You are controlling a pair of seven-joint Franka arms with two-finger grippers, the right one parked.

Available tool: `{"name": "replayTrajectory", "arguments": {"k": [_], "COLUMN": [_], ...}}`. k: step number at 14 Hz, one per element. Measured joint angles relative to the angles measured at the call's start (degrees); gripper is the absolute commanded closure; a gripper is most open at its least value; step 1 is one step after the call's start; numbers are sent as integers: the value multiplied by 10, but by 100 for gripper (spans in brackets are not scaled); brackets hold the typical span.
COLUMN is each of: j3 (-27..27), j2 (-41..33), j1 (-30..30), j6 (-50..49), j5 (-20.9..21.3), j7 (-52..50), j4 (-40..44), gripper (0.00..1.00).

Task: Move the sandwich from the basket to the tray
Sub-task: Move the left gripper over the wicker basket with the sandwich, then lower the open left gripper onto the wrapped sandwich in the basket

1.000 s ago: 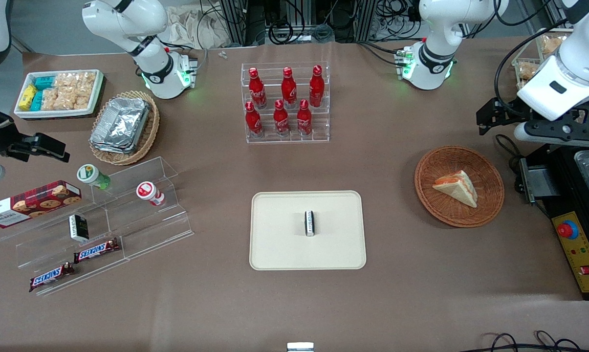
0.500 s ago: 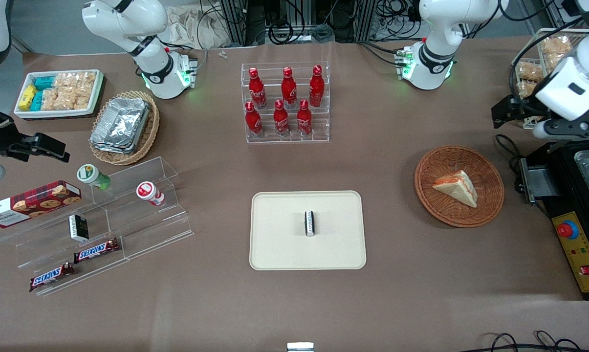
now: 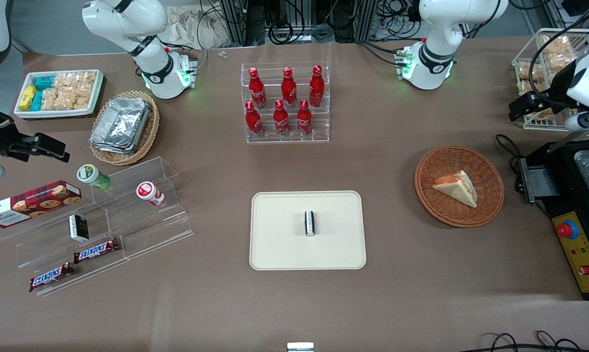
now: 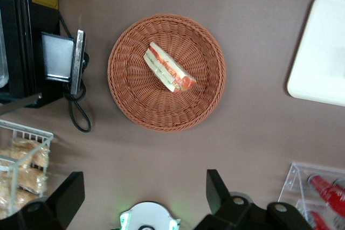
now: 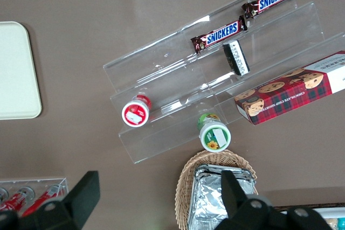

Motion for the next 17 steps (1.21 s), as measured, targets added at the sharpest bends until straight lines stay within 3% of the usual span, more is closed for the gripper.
{"name": "replayTrajectory", "arguments": {"k": [7,13,17], "j3": [0,0,-1], "j2": [-14,-19,19], "j1": [0,0,-1], "j6": [134,282,348], "j5": [0,0,-1], "j7": [-181,-252,-310], "j4": [-127,-256,-300], "gripper": [0,0,0]}}
